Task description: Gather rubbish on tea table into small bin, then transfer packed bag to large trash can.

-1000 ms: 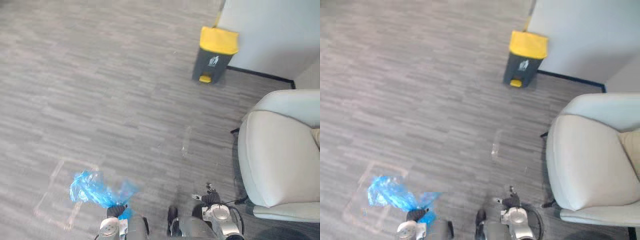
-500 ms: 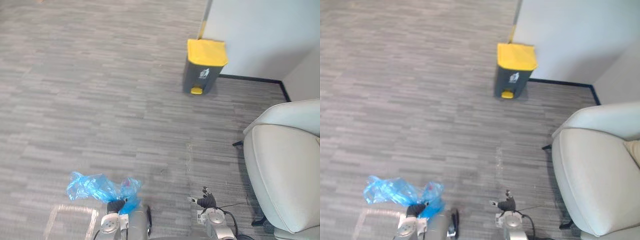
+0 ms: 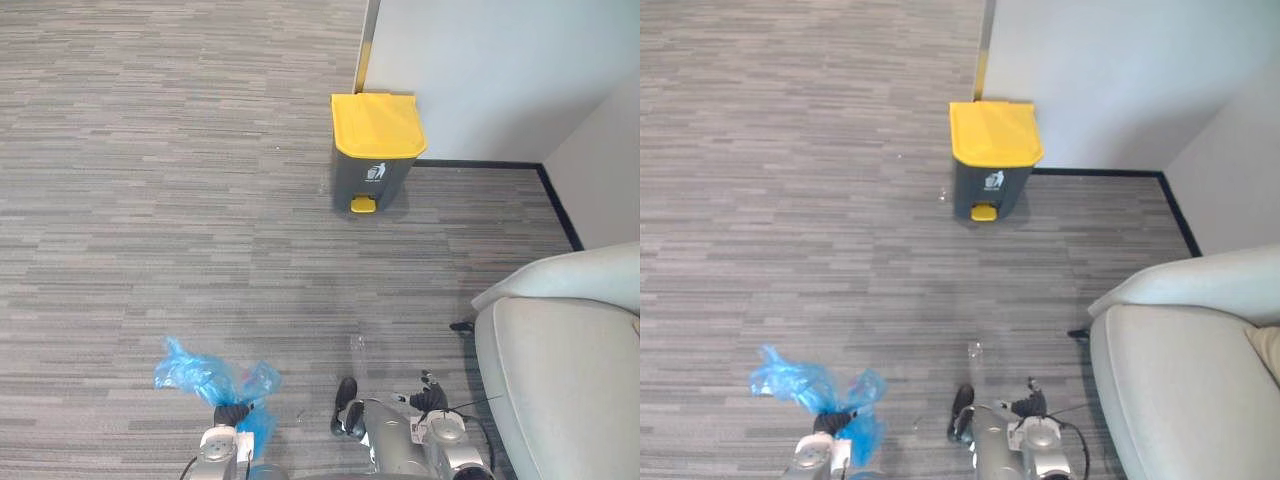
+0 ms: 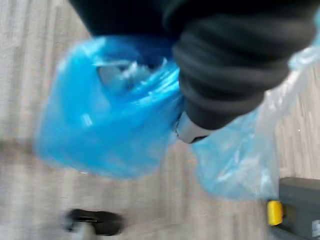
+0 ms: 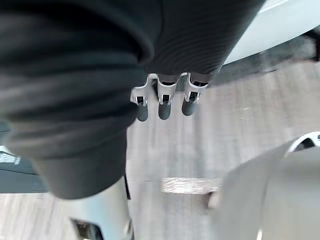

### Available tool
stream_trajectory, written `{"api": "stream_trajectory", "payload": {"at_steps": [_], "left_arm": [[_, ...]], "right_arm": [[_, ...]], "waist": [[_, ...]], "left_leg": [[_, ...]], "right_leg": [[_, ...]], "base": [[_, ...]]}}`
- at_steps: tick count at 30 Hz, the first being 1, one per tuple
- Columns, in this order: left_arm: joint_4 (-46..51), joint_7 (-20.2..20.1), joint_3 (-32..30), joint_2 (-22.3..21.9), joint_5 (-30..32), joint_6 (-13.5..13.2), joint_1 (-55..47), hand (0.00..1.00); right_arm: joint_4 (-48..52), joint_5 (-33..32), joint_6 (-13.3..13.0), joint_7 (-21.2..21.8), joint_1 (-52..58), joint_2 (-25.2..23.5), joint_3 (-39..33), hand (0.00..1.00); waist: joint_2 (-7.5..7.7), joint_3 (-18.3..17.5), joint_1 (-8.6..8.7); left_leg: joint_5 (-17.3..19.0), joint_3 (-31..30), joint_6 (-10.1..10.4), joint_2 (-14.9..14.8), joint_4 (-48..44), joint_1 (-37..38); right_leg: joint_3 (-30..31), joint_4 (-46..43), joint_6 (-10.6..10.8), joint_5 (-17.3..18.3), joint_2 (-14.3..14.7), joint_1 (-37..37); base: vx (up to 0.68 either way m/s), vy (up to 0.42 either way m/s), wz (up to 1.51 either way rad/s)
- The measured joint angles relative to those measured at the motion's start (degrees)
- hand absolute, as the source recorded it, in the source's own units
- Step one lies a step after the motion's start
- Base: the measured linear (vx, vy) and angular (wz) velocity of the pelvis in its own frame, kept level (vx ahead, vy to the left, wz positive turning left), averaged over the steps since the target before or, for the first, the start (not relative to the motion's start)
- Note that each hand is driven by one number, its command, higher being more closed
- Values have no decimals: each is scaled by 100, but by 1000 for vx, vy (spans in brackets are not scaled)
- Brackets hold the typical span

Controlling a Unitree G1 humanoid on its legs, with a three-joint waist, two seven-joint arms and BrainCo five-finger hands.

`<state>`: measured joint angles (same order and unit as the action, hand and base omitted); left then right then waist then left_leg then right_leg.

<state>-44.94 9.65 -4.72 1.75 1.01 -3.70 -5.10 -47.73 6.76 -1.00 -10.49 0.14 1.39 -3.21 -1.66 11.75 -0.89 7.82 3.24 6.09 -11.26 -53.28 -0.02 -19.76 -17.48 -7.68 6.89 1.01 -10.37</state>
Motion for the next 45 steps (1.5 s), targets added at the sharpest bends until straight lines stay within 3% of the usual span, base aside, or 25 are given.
{"api": "stream_trajectory", "payload": {"at_steps": [2, 4, 5, 8, 9, 11, 13, 15, 17, 18, 20, 22, 24, 26, 27, 29, 30, 33, 36, 37, 39, 41, 42, 43, 45], "left_arm": [[95, -13, -34, -57, -1, -9, -25, 100], [161, -29, -41, -86, -2, -9, -32, 100], [270, -41, -56, -97, -2, -9, -58, 100], [311, -35, -109, -145, -2, -41, -77, 100], [284, -30, -110, -209, -3, -55, -120, 100], [272, 3, -159, -102, -7, -65, -71, 100], [265, 4, -165, -84, -5, -58, -77, 100], [266, 4, -148, -82, -7, -54, -157, 100], [269, 12, 34, 12, -10, -39, -264, 100], [263, 14, 99, 51, -11, -32, -282, 100], [254, 16, 244, 150, -10, 35, -330, 100], [213, 13, 245, 195, -10, 39, -317, 100], [90, 11, 243, 178, -10, 44, -208, 100], [30, 10, 240, 220, -9, 38, -193, 100], [-101, 7, 233, 348, -7, 38, -191, 100], [-304, -4, 211, 277, -5, 69, -112, 100], [-311, 2, 213, 193, 3, 68, -71, 100], [-300, -5, 183, 136, 11, 61, 13, 100], [-271, -67, 128, -42, 17, 64, 25, 100], [-215, -115, 140, -62, 17, 65, 11, 100], [-12, -146, 142, -85, 16, 68, 2, 100], [25, -160, 149, -89, 21, 69, 2, 100], [29, -161, 174, -91, 21, 68, 6, 100], [23, -164, 240, -114, 23, 64, -5, 100], [-85, -200, 290, 16, 24, 65, -28, 100]], "right_arm": [[114, -14, -5, -11, -6, -194, -12, 0], [175, -15, -8, -12, -12, -332, -67, 0], [186, -13, -3, -24, -32, -363, -103, 0], [164, -11, 5, -62, 8, -323, -128, 0], [118, -11, 8, -80, 7, -237, -120, 0], [-47, -4, 49, -76, 0, -338, -107, 0], [-36, 2, 56, -75, 30, -382, -103, 0], [-34, 7, 56, -69, 4, -386, -100, 0], [-33, 49, 51, -64, 79, -380, -90, 0], [-30, 100, 52, -60, 96, -380, -83, 0], [-32, 220, 66, -47, 349, -379, -61, 0], [119, 226, 65, -40, 291, -395, -54, 0], [102, 226, 49, -40, 254, -314, -60, 0], [-18, 215, 49, -37, 184, -274, -59, 0], [-165, 227, 54, -37, 199, -249, -51, 0], [-287, 231, 41, -18, -52, -57, -65, 0], [-318, 231, 55, -22, -92, 4, -136, 0], [-359, 226, 68, -14, 30, 22, -235, 0], [-256, 202, 80, -21, 158, -117, -143, 0], [-255, 196, 79, -22, 175, -141, -129, 0], [-241, 166, 78, -27, 169, -150, -166, 0], [-251, 159, 84, -43, 168, -197, -337, 0], [-253, 158, 83, -59, 183, -180, -362, 0], [-276, 157, 84, -73, 230, -62, -404, 0], [-349, 152, 127, -73, 229, -166, -446, 0]], "waist": [[132, -4, -140], [185, -11, -252], [188, 3, -292], [158, 7, -324], [45, -34, -364], [330, -132, -461], [381, -163, -535], [396, -172, -587], [391, -178, -544], [388, -174, -530], [392, -176, -382], [450, -197, -218], [391, -156, -182], [375, -148, -169], [523, -184, -104], [256, -130, -73], [222, -109, -57], [204, -110, -51], [169, -75, -55], [185, -75, -67], [242, -98, -117], [246, -96, -151], [232, -104, -150], [98, -148, -152], [283, -226, -218]], "left_leg": [[569, 240, -108, -130, -738, -853], [844, 329, -202, -130, -253, -1366], [986, 395, -299, -95, 324, -1698], [776, 323, -235, 214, 2054, -1966], [-82, 167, -156, 303, 2880, -1876], [57, 497, -355, 553, 2983, -1673], [385, 722, -505, 600, 2691, -1639], [614, 944, -584, 642, 2677, -1402], [979, 1129, -638, 737, 2860, -808], [1063, 1135, -650, 756, 2863, -676], [1303, 1069, -684, 796, 2941, -172], [1373, 1049, -640, 776, 3151, 196], [1371, 1048, -633, 694, 3416, 555], [1370, 1025, -629, 641, 3624, 859], [1442, 832, -465, 763, 3725, 1052], [1389, 467, -317, 514, 3713, 1169], [1197, 240, -217, 488, 3694, 1223], [956, -51, -13, 344, 3065, 1050], [43, -170, 6, -92, 222, -71], [388, -32, -2, -221, -169, -351], [837, 245, -42, -298, -14, -788], [1055, 425, -63, -176, 1351, -1084], [922, 417, -112, -95, 1953, -1086], [293, 359, -39, -30, 2837, -1132], [267, 427, -127, 259, 3137, -890]], "right_leg": [[267, 403, 35, 124, 77, 613], [459, 663, 55, 130, 74, 923], [600, 814, 179, 202, 37, 1158], [838, 845, 567, 473, -179, 1473], [1042, 758, 770, 668, -188, 1525], [1332, 845, 846, 698, -466, 1636], [1531, 711, 889, 712, -618, 1643], [1700, 69, 1115, 759, -755, 1450], [1805, -2070, 1729, 505, -1002, 635], [1771, -2674, 1766, 484, -1061, 402], [1361, -3881, 1425, 670, -1219, -201], [966, -3803, 1189, 842, -1214, -691], [585, -3015, 1037, 901, -1088, -1010], [443, -1734, 951, 574, -819, -1163], [564, -412, 617, -822, -642, -1119], [499, -532, 385, -659, -423, -982], [476, -765, 374, -335, -398, -982], [310, -807, 333, -8, -318, -744], [219, -141, 267, 136, -34, 211], [219, -16, 250, 148, -8, 412], [257, 154, 253, 146, -39, 661], [260, 183, 325, 169, -195, 857], [266, 166, 438, 212, -251, 891], [321, 155, 674, 334, -183, 932], [595, 187, 849, 379, -397, 965]], "base": [[496, 13, -53], [447, 51, -58], [597, 190, -60], [404, 231, -41], [388, 317, -61], [381, 262, -46], [405, 231, -42], [404, 259, -53], [361, 193, -46], [355, 105, -12], [398, 28, 19], [419, -39, 24], [454, -82, 19], [508, -124, 21], [539, -155, 26], [608, -166, 10], [477, -136, 1], [396, -158, 20], [400, -93, 8], [353, -9, -6], [305, 19, -9], [237, 91, -5], [199, 154, 2], [227, 172, -6], [171, 137, -3]]}}
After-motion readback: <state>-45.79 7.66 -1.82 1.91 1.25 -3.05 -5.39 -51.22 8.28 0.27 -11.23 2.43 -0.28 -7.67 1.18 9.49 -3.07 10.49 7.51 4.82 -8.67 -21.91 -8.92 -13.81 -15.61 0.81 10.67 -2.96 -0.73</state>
